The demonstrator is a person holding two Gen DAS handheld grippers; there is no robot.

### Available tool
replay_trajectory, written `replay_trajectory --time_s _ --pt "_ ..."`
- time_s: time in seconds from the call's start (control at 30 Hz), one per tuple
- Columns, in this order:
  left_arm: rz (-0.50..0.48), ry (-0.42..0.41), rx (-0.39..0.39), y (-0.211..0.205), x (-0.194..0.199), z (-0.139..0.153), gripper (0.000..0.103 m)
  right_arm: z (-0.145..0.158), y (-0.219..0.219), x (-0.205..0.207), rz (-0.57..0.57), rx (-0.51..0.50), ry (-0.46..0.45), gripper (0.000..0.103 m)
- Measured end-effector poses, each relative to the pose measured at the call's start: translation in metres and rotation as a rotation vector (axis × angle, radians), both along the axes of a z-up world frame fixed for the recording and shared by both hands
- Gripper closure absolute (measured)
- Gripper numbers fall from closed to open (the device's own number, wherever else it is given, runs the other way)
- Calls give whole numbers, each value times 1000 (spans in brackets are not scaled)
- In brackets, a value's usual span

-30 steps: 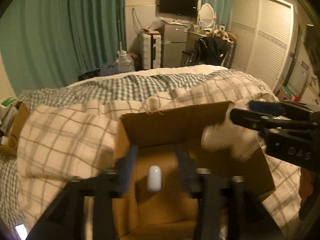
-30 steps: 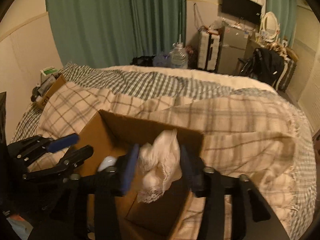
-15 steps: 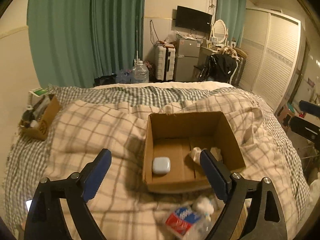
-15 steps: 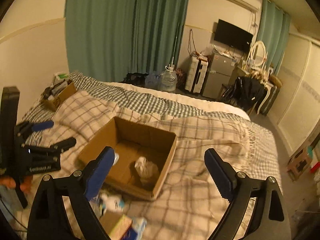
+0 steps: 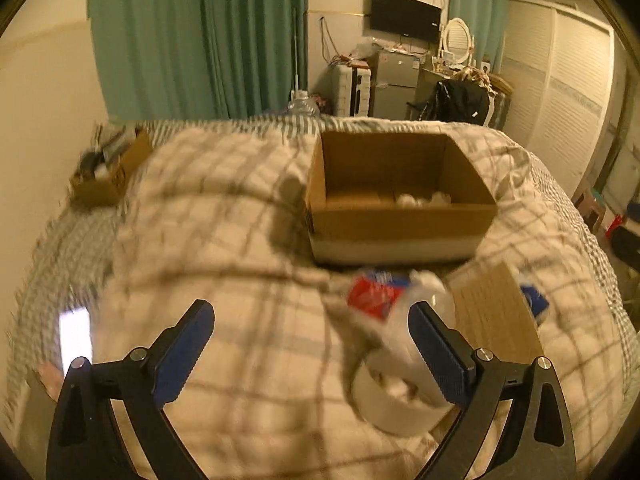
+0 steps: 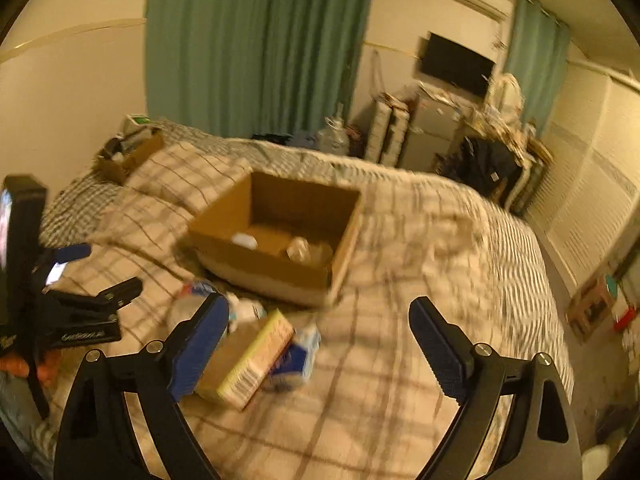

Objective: Organize objects
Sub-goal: 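Grasp the white tape roll with the left gripper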

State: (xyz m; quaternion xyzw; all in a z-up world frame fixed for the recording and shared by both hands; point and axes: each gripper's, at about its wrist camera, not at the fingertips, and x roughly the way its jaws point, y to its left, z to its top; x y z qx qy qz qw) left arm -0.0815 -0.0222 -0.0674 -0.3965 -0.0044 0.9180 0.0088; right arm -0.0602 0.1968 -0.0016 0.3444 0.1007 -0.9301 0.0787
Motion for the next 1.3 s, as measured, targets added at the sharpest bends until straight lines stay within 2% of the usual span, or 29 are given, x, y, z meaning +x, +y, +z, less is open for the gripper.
replay_trajectory --time_s 0.13,0.23,0.37,0.43,0.6,0.8,0.9,1.03,1.2,1.3 --pt "-3 -27 -14 8 16 -25 3 -33 13 0 -42 -61 -91 11" --pt "-43 -14 -32 15 30 -27 3 -48 20 1 -67 -62 -119 11" --pt "-99 -19 -43 25 37 -28 3 -53 26 3 -83 -83 -111 11" --pt "-113 -44 -67 32 34 -33 3 -53 28 3 -87 -98 -112 11" --pt "-211 -97 -69 50 35 -46 3 -55 26 5 -86 -92 -115 11" --pt "-298 -169 -127 74 25 -65 3 -60 22 7 -86 -96 -128 11" --pt "-301 -178 -140 79 14 -69 19 -63 17 7 -85 -85 -137 11" --pt "-285 -157 -74 67 19 -62 19 -59 9 14 -76 -83 -134 11" --pt "-194 -107 47 32 32 -37 19 -56 -7 19 -51 -70 -121 11" --pt "-145 -75 78 12 36 -25 19 -63 -19 15 -43 -64 -150 11"
